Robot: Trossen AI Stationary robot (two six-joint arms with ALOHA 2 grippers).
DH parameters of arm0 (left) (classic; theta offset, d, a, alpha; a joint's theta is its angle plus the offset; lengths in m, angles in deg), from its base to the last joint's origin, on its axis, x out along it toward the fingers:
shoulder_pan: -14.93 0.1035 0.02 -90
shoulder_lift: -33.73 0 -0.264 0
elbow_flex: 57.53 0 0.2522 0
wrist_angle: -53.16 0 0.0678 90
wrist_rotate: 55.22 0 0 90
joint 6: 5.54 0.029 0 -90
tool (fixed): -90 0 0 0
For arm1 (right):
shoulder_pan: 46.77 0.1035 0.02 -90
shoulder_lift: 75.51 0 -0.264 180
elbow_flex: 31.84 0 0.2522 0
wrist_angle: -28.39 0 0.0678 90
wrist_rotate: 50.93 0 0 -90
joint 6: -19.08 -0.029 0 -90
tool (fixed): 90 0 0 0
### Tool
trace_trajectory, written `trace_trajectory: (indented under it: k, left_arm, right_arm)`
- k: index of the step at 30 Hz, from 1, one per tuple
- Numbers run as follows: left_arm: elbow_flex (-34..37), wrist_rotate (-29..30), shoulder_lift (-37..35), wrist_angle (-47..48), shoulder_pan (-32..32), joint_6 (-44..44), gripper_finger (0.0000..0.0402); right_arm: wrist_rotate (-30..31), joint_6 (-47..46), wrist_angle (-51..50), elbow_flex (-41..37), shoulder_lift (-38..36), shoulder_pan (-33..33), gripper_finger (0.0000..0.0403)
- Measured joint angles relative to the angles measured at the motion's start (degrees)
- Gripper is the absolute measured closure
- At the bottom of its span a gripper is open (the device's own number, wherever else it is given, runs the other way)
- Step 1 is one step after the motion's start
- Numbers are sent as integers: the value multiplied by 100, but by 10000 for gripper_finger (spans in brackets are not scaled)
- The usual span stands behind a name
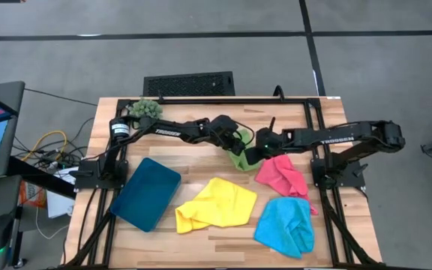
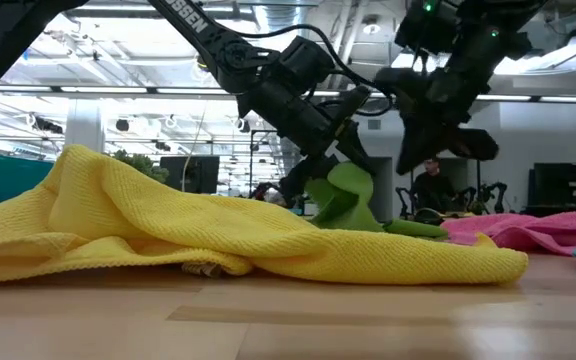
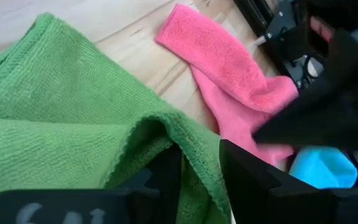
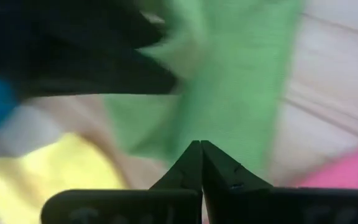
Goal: Fold microfiber towels
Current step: Fold the green microfiber towel
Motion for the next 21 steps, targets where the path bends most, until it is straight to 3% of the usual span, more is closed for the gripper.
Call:
trace_trajectory:
  k: [6,12,17,21]
  left_arm:
    - [0,498,0,639,-21,37,300]
    - [1,-659,0,1626,215,351,301]
    - [2,-767,-31,1902,375,394,301]
    - [2,-922,-88,1927,447,396,301]
  right_arm:
    - [249,369,-9,1,438,-181,390]
    - [45,451,-119,-2,628,-291,381]
    - [243,568,-362,1,559,-379,387]
    - [271,809,-228,1,917,-667,392]
